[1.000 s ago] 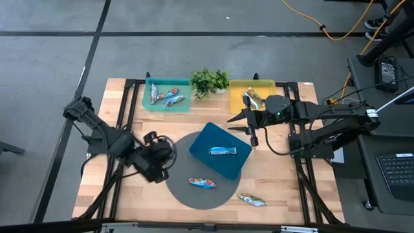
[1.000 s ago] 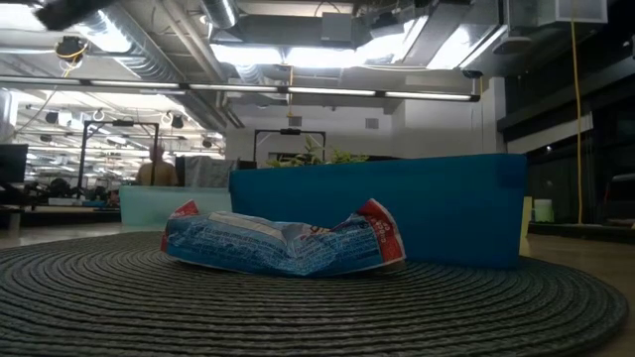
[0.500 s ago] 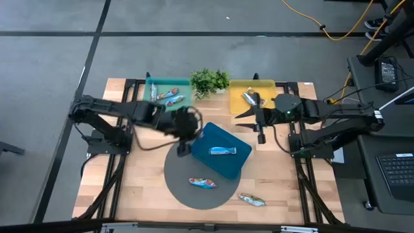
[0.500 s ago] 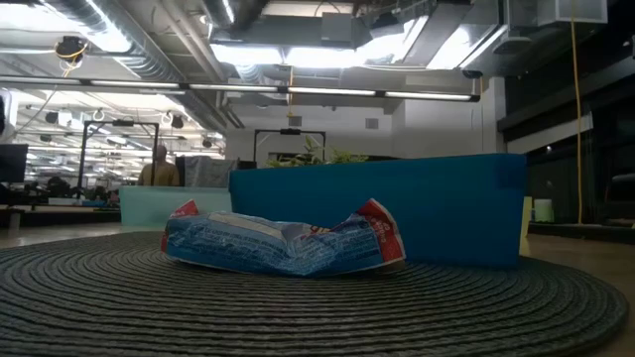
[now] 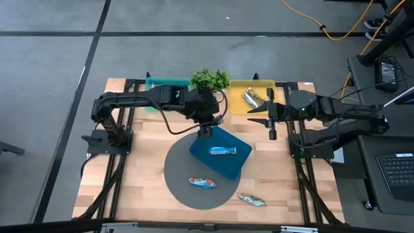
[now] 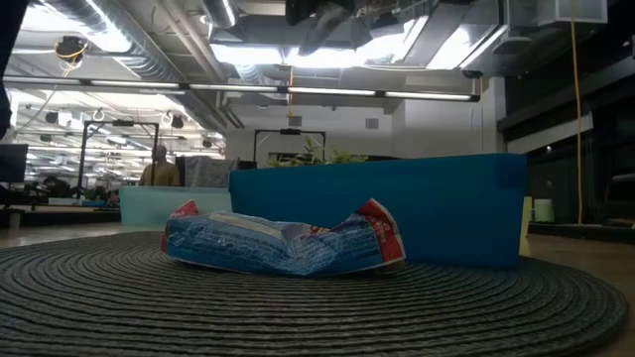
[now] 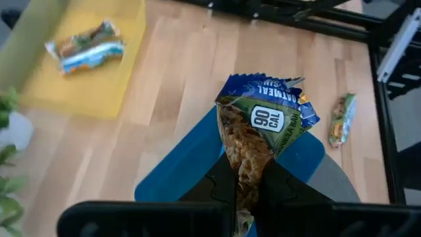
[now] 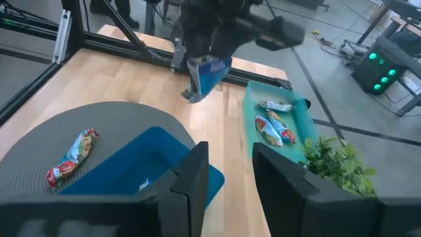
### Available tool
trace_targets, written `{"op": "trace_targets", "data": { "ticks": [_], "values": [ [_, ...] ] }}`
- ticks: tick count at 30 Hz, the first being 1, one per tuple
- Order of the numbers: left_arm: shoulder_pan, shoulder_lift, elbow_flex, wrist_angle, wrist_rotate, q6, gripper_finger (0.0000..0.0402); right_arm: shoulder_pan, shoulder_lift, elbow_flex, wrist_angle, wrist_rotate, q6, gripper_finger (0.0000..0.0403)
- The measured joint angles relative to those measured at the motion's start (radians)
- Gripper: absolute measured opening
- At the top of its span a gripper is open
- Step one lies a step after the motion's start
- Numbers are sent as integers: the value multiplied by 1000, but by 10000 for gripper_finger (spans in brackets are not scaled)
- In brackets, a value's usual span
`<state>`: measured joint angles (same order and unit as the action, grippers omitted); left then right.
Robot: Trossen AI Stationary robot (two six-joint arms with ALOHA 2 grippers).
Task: Pick and place Granola Bars by type
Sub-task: Put the blue granola bar into the blue bin
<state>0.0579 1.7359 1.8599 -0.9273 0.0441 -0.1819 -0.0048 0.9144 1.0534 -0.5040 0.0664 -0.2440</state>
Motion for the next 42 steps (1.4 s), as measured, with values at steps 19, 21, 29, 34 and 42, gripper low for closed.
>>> {"op": "trace_targets", "data": {
  "ticks": [19,21,29,34,42],
  "values": [
    [40,303,0,-47,88,-73,15,0,-14,0,-42,20,-27,121],
    [49,335,0,-37,116,-80,15,0,-14,0,-45,20,-26,121],
    [70,434,0,-34,116,-72,15,0,-14,0,-44,20,-21,121],
    [75,487,0,-19,158,-56,15,0,-14,0,-44,20,-20,121],
    [75,550,0,-12,196,-42,15,0,-14,1,-41,20,-23,121]
  ]
}}
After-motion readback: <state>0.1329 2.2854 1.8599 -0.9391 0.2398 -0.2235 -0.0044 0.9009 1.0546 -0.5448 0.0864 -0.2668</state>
